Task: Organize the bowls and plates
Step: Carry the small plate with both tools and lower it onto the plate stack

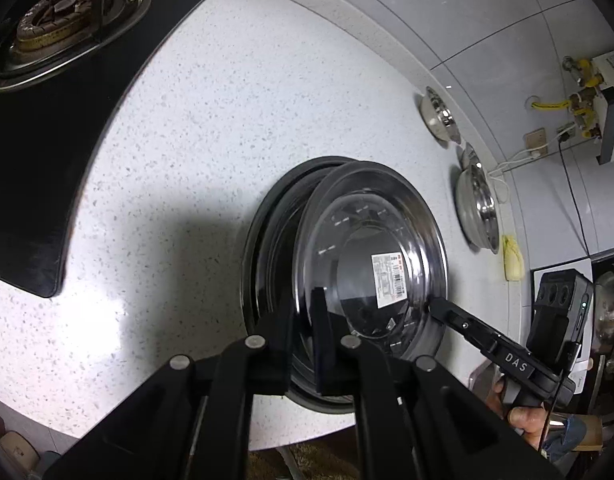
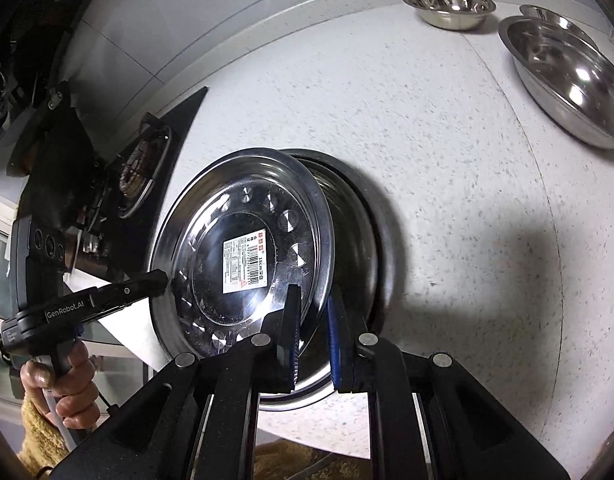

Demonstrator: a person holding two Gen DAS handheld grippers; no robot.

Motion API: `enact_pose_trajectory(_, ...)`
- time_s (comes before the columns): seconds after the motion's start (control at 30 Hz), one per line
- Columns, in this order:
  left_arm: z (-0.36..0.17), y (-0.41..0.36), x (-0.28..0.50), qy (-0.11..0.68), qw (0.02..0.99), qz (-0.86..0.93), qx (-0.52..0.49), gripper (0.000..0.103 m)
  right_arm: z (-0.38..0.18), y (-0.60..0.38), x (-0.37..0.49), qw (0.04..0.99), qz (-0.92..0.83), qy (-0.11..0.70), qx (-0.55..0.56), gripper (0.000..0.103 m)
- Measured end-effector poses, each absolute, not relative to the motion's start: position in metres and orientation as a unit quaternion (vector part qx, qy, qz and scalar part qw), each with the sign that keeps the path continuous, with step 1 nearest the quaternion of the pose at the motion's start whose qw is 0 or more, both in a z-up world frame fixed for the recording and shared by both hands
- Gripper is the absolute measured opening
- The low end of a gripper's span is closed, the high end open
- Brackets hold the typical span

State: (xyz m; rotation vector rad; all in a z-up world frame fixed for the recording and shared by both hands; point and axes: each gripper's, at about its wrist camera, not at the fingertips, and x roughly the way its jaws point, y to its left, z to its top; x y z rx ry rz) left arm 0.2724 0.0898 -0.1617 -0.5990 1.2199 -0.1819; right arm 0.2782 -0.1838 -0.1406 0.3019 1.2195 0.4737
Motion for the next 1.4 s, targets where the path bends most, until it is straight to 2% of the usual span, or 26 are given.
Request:
enact_pose_trajectory(0.3,-0.177,0.084,0.277,0.572,0.769,-0.068,-0.276,0.007,-0.15,-0.178,0.276,0.781,0.221,0.57,0.127,0.011)
enact_pose_trajectory(0.47,-0.175,0.085,0.277,0.564,0.776,-0.063,-0.276,0.009,-0.15,-0.182,0.276,0.78,0.232,0.566,0.133,0.014)
enact_pose_trajectory(1.4,-0.167,0.089,0.271,0.539,0.799,-0.041,-0.263,0.009,-0.145,-0.179,0.277,0.786,0.237,0.56,0.11,0.014)
